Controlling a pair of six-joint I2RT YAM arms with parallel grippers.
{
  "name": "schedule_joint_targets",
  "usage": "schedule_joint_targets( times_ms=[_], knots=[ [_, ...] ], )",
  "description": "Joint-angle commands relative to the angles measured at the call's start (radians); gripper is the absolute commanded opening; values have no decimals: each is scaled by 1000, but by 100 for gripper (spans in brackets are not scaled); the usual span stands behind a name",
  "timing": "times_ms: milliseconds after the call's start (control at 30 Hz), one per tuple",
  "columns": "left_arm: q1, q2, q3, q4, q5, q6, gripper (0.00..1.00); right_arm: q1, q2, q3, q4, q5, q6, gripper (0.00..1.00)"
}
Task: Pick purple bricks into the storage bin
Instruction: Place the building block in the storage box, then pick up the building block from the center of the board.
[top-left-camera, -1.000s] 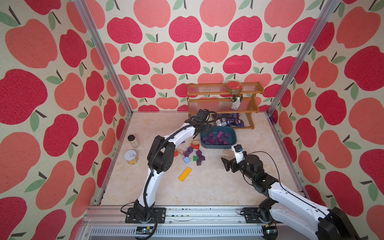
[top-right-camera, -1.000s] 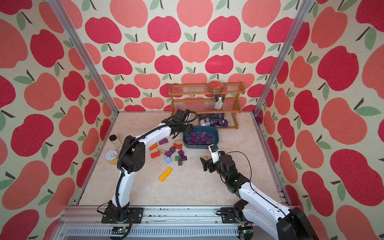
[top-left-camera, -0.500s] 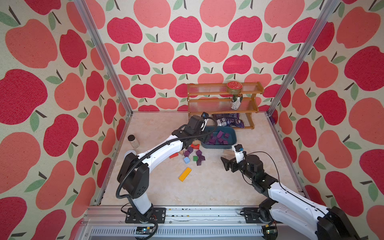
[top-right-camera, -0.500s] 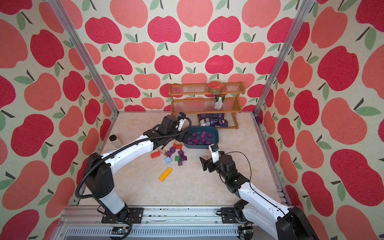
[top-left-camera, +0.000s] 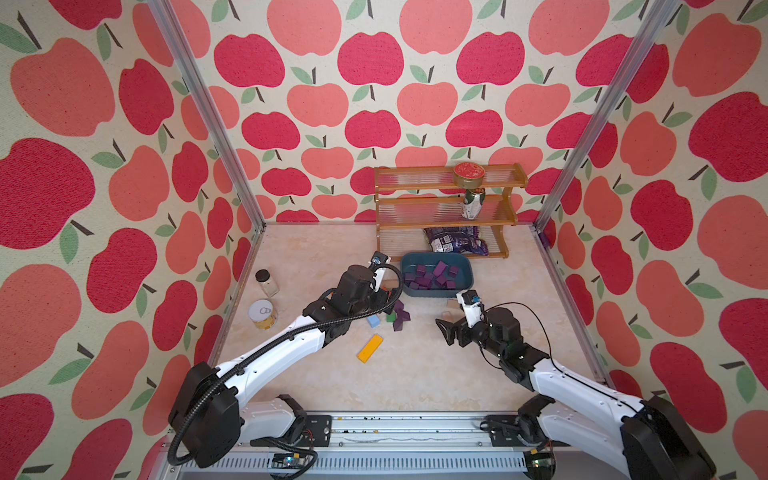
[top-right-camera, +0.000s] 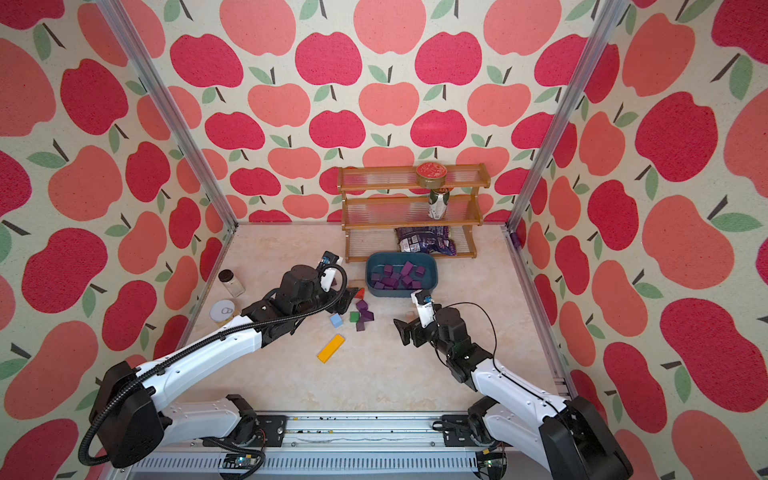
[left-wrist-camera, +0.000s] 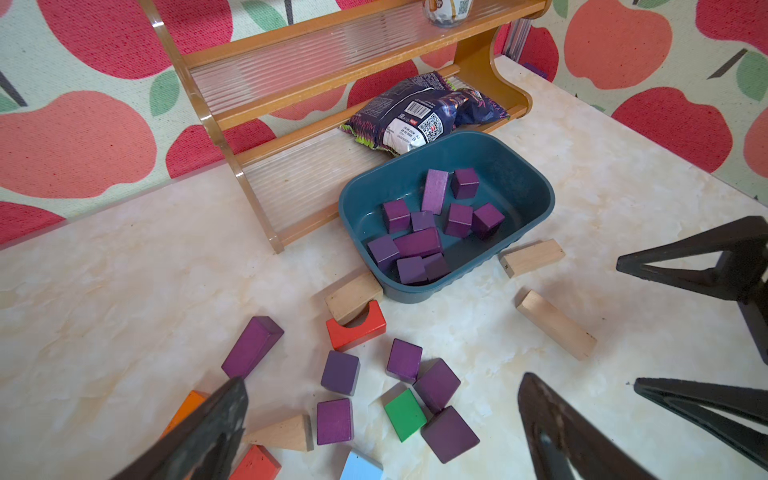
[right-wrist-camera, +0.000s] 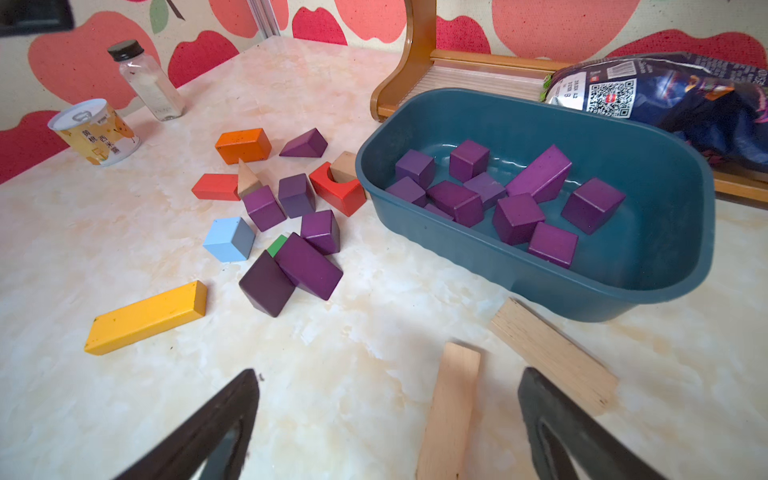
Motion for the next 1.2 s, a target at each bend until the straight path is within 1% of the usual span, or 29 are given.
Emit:
schedule_joint_targets(
  times_ms=[0, 167, 267, 367, 433, 500, 600, 667, 767, 900, 967, 1167],
  knots=[
    [5, -74, -96, 78, -9, 5, 99, -5, 17, 36, -29, -16, -40, 99],
    [32, -198, -244, 167, -5, -11, 99, -4, 22, 87, -128, 22, -21, 99],
    [57, -223, -320, 225, 29, -26, 99, -4, 49, 118, -166, 37, 14, 99],
    [64, -212, -340, 240, 19, -9, 99, -5, 87, 170, -211, 54, 95, 99],
    [69, -212, -341, 249, -13, -29, 99, -4, 110, 203, -220, 16, 133, 99],
    [79, -214, -378, 319, 19, -43, 99, 0, 134, 232, -223, 5, 168, 99],
    [80, -182, -421, 408, 27, -29, 99, 4, 173, 258, -226, -6, 170, 99],
    [81, -148, -418, 408, 21, -20, 99, 5, 198, 263, -208, -45, 170, 99],
    [79, -145, -428, 407, 38, -25, 99, 8, 256, 273, -140, -122, 186, 93],
    [79, -182, -457, 430, 54, -22, 99, 22, 376, 337, -120, -202, 178, 83],
    [79, -192, -463, 429, 47, -13, 99, 32, 423, 344, -85, -204, 180, 82],
    [80, -177, -470, 419, 31, -12, 99, 44, 535, 394, -69, -224, 179, 74]
  ],
)
